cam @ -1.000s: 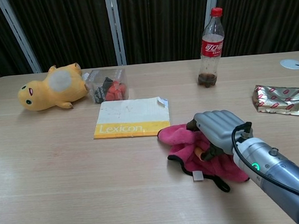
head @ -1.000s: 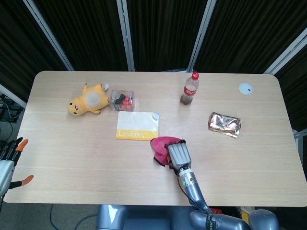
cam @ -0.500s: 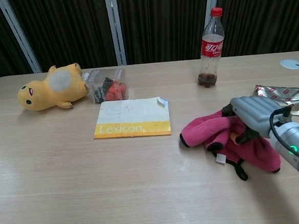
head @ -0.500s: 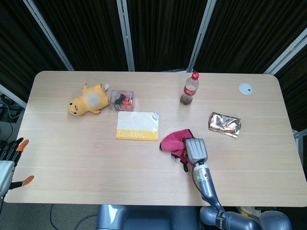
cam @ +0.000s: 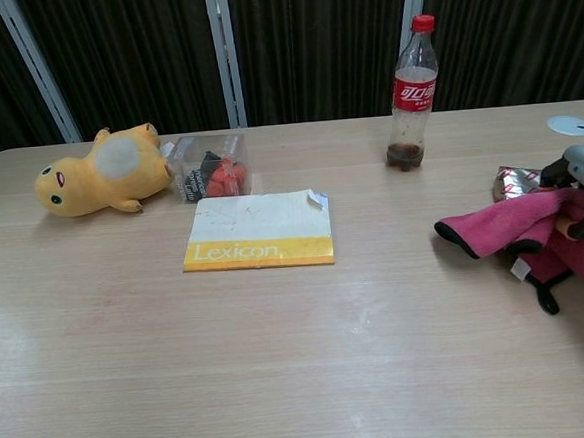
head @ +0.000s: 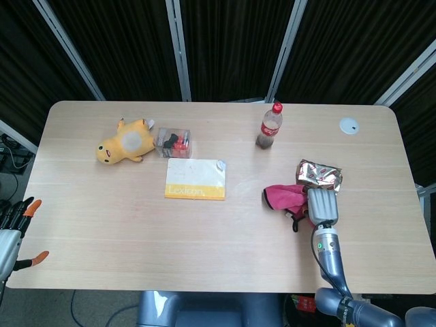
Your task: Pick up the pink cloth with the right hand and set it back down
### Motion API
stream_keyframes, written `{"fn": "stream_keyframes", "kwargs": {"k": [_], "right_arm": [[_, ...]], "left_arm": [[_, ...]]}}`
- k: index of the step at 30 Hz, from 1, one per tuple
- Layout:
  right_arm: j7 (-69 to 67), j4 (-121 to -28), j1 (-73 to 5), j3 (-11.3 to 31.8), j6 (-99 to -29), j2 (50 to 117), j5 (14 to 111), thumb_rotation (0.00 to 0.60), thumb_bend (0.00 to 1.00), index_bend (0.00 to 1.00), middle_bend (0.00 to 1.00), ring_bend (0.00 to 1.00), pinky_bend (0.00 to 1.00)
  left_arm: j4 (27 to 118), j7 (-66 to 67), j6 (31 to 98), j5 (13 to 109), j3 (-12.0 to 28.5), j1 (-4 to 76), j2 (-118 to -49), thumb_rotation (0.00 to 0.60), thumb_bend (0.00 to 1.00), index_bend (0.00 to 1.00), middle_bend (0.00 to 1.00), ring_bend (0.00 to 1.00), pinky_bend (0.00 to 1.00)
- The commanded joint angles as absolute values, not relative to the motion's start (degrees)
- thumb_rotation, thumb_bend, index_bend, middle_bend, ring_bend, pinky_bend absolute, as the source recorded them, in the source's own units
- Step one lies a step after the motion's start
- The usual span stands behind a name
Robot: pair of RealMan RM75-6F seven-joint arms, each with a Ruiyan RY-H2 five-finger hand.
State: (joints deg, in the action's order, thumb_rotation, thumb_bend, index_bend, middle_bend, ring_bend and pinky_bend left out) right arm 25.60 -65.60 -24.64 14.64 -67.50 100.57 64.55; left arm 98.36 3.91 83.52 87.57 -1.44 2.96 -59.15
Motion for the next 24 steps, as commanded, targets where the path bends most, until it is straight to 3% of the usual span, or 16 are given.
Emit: {"fn": "stream_keyframes", "kwargs": {"k": [1, 10, 24], "right_arm": [[25.2, -66.2, -24.1, 14.5, -67.7, 99.1, 64.4, 0.600, 0.54, 0.75, 0.62, 0.53, 0.75], [24.9, -68.3, -23.7, 12.5, -67.4, 98.9, 65.3, 0.600, 0.54, 0.76, 0.62, 0.53, 0.75], [26.2, -68.4, -27.1, 11.0, -66.2, 108.5, 66.8, 0.600, 0.54, 0.76, 0.62, 0.53, 0.75]], "left_arm": [[98.4, 3.9, 83.5, 87.7, -1.5, 2.9, -59.2, 0.600, 0.00, 0.00, 0.00, 0.00, 0.00], [98.5, 3.9, 83.5, 87.9, -1.6, 3.0, -59.2, 0.600, 0.00, 0.00, 0.00, 0.00, 0.00], [98.8, 2.9, 83.1, 87.1, -1.4, 3.0, -58.8, 0.600, 0.00, 0.00, 0.00, 0.00, 0.00]]}}
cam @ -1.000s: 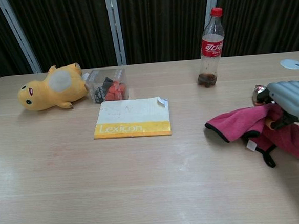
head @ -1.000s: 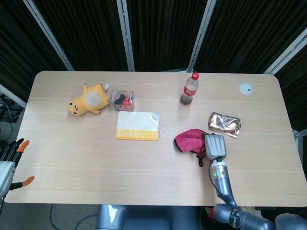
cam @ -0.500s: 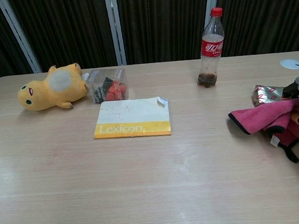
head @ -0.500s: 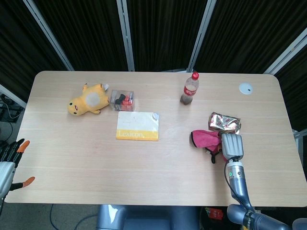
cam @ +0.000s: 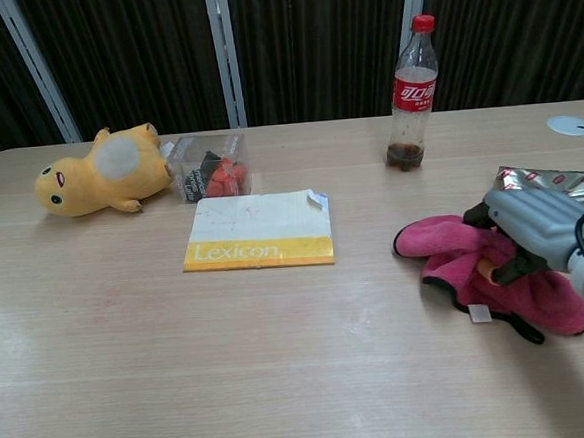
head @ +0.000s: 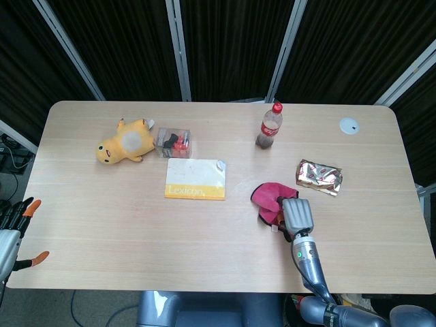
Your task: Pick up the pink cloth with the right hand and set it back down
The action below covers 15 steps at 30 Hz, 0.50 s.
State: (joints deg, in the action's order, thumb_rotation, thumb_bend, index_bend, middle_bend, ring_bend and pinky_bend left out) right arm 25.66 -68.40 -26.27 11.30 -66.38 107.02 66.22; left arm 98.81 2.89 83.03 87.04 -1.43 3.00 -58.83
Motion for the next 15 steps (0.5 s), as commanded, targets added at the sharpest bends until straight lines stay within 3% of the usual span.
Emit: {"fn": "stream_keyframes", "kwargs": {"k": [1, 15], "right_arm": [[26.3, -68.5, -27.3, 11.0, -66.1, 109.1, 66.8, 0.600, 0.54, 0.76, 0.62, 0.53, 0.75], [28.7, -68.6, -32.0, 13.0, -65.4, 117.4, 67.4, 0.600, 0.54, 0.76, 0.62, 0.53, 0.75]], "left_arm": [[98.9, 2.9, 83.1, 87.0, -1.4, 3.0, -58.8, 0.600, 0.00, 0.00, 0.00, 0.00, 0.00], [99.3, 2.3, 82.9, 85.9, -1.0, 2.9, -58.8, 0.600, 0.00, 0.00, 0.00, 0.00, 0.00]]}}
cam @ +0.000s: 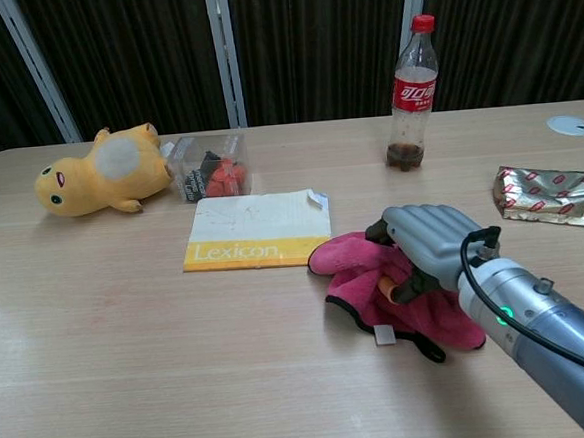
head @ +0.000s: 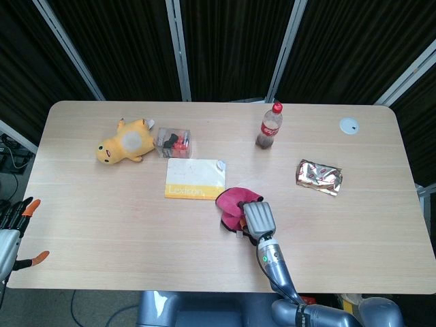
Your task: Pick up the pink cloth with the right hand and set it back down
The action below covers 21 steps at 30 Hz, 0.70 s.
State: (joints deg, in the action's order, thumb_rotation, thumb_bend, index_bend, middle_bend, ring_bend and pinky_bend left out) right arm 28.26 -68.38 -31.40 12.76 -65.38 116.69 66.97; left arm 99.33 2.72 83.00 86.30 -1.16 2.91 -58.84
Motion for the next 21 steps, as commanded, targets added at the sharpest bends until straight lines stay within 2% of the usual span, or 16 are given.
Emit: {"fn": "stream_keyframes", "kwargs": {"k": [1, 8, 16, 21], "right_arm": [[29.0, -68.8, -32.1, 13.0, -65.6, 117.5, 67.5, 0.600, 0.54, 0.76, 0.62, 0.53, 0.75], [31.2, -72.9, -31.4, 13.4, -67.7, 113.1, 68.2, 0.600, 0.54, 0.76, 0.62, 0.53, 0.75], [31.0, -88.3, -27.5, 15.1, -72.4, 97.8, 69.6, 0.600, 0.54, 0.76, 0.62, 0.53, 0.75], [29.0, -93.5, -24.7, 14.6, -74.0, 90.5, 69.5, 0.600, 0.54, 0.76, 0.62, 0.53, 0.75]], "left_arm": [[99.4, 2.1, 82.8, 85.7, -1.0, 2.9, -58.7, 0.600, 0.00, 0.00, 0.00, 0.00, 0.00], [99.4, 1.3, 82.6, 85.7, -1.0, 2.9, -58.3, 0.600, 0.00, 0.00, 0.00, 0.00, 0.00], [99.3, 0.3, 82.8, 86.1, -1.0, 3.0, -58.5, 0.600, 0.00, 0.00, 0.00, 0.00, 0.00], [99.4, 0.4, 82.9, 86.2, -1.0, 2.9, -58.6, 0.600, 0.00, 0.00, 0.00, 0.00, 0.00]]}}
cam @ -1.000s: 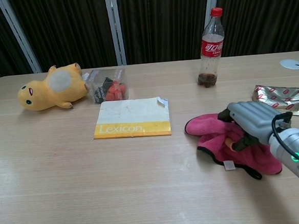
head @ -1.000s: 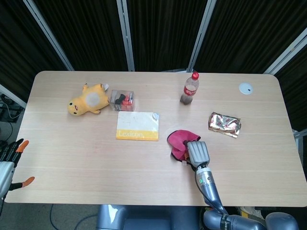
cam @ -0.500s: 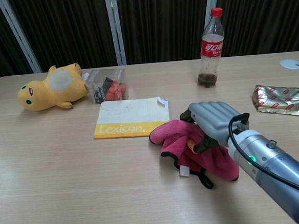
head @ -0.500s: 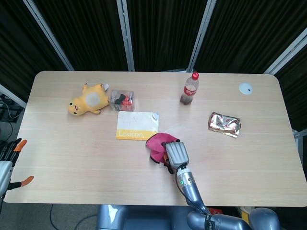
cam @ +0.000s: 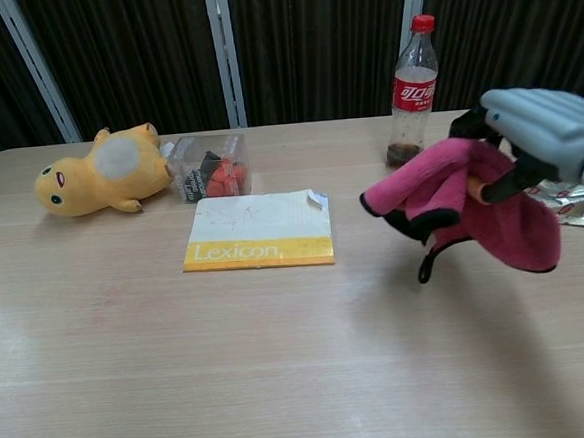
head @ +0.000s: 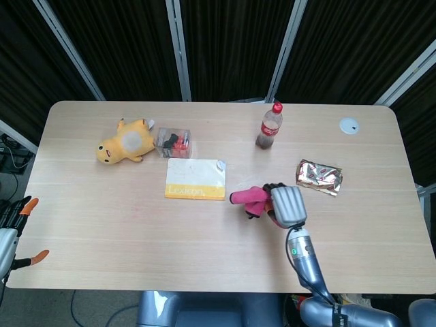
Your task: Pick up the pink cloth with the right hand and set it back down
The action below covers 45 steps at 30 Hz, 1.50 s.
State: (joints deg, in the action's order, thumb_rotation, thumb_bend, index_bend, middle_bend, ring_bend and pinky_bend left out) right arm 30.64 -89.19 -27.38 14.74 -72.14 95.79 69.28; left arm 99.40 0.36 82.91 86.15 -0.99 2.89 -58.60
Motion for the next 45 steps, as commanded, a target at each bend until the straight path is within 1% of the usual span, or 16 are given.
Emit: {"fn": "stream_keyframes", "kwargs": {"k": [1, 5, 10, 13, 16, 17, 19, 20, 21, 23, 24, 27, 30, 36, 40, 45], "right_arm": [[28.1, -94.7, -23.9, 14.3, -74.3, 88.9, 69.4, 0.600, 0.54, 0.76, 0.62, 0.53, 0.75], [25.1, -97.1, -21.7, 13.4, -75.0, 84.6, 69.4, 0.600, 0.54, 0.76, 0.62, 0.53, 0.75], [21.5, -97.9, -19.4, 11.9, -75.4, 80.5, 69.4, 0.600, 0.54, 0.76, 0.61, 0.52, 0.75], [20.4, -97.4, -18.7, 11.2, -75.0, 79.5, 68.9, 0.600, 0.54, 0.73, 0.58, 0.48, 0.75], [19.4, -96.3, -18.3, 10.6, -74.1, 79.2, 67.8, 0.600, 0.50, 0.67, 0.53, 0.44, 0.74], [19.4, -96.0, -18.3, 10.3, -73.5, 79.1, 67.4, 0.600, 0.46, 0.61, 0.50, 0.41, 0.73], [20.0, -96.4, -18.6, 9.6, -71.3, 78.1, 65.8, 0.600, 0.38, 0.41, 0.37, 0.30, 0.65], [20.2, -96.7, -18.7, 9.5, -70.8, 77.8, 65.3, 0.600, 0.31, 0.28, 0.27, 0.21, 0.59], [20.3, -97.0, -18.7, 9.4, -70.5, 77.6, 65.2, 0.600, 0.25, 0.18, 0.18, 0.11, 0.51], [20.6, -97.4, -18.8, 9.1, -70.2, 77.2, 65.3, 0.600, 0.17, 0.10, 0.06, 0.02, 0.42], [20.8, -97.5, -18.9, 8.8, -70.4, 77.1, 65.7, 0.600, 0.13, 0.07, 0.02, 0.00, 0.36], [22.1, -97.7, -18.9, 8.5, -71.4, 76.9, 66.7, 0.600, 0.06, 0.02, 0.00, 0.00, 0.23], [22.8, -98.4, -18.7, 8.8, -72.3, 76.5, 66.2, 0.600, 0.05, 0.00, 0.00, 0.00, 0.17], [22.5, -101.5, -16.6, 7.8, -75.2, 72.9, 67.9, 0.600, 0.05, 0.00, 0.00, 0.00, 0.16], [20.7, -103.2, -14.1, 4.7, -78.9, 69.7, 74.9, 0.600, 0.04, 0.00, 0.00, 0.00, 0.14], [17.5, -99.9, -9.6, -0.1, -86.7, 69.0, 86.7, 0.600, 0.03, 0.00, 0.00, 0.00, 0.14]], "left_arm": [[99.4, 0.6, 83.0, 86.2, -1.0, 2.9, -58.7, 0.600, 0.00, 0.00, 0.00, 0.00, 0.00], [99.4, 1.2, 83.2, 86.5, -1.1, 2.8, -58.8, 0.600, 0.00, 0.00, 0.00, 0.00, 0.00], [99.2, 1.5, 83.3, 86.6, -1.1, 2.7, -59.0, 0.600, 0.00, 0.00, 0.00, 0.00, 0.00], [99.2, 1.7, 83.4, 86.6, -1.1, 2.7, -59.1, 0.600, 0.00, 0.00, 0.00, 0.00, 0.00], [99.2, 1.9, 83.6, 86.7, -1.1, 2.6, -59.2, 0.600, 0.00, 0.00, 0.00, 0.00, 0.00], [99.1, 1.9, 83.7, 86.8, -1.1, 2.6, -59.2, 0.600, 0.00, 0.00, 0.00, 0.00, 0.00], [99.1, 1.8, 83.9, 86.9, -1.1, 2.6, -59.3, 0.600, 0.00, 0.00, 0.00, 0.00, 0.00], [99.0, 1.7, 83.9, 87.0, -1.1, 2.5, -59.3, 0.600, 0.00, 0.00, 0.00, 0.00, 0.00], [99.0, 1.6, 84.0, 87.0, -1.0, 2.5, -59.3, 0.600, 0.00, 0.00, 0.00, 0.00, 0.00], [98.9, 1.5, 84.0, 87.0, -1.1, 2.6, -59.4, 0.600, 0.00, 0.00, 0.00, 0.00, 0.00], [98.8, 1.5, 83.9, 87.1, -1.1, 2.6, -59.4, 0.600, 0.00, 0.00, 0.00, 0.00, 0.00], [98.8, 1.4, 83.9, 87.2, -1.1, 2.6, -59.3, 0.600, 0.00, 0.00, 0.00, 0.00, 0.00], [98.9, 1.4, 84.0, 87.2, -1.1, 2.5, -59.3, 0.600, 0.00, 0.00, 0.00, 0.00, 0.00], [98.7, 1.2, 84.0, 87.4, -1.2, 2.5, -59.2, 0.600, 0.00, 0.00, 0.00, 0.00, 0.00], [98.6, 1.3, 84.2, 87.8, -1.3, 2.5, -59.2, 0.600, 0.00, 0.00, 0.00, 0.00, 0.00], [98.6, 1.6, 84.8, 88.4, -1.5, 2.2, -59.2, 0.600, 0.00, 0.00, 0.00, 0.00, 0.00]]}}
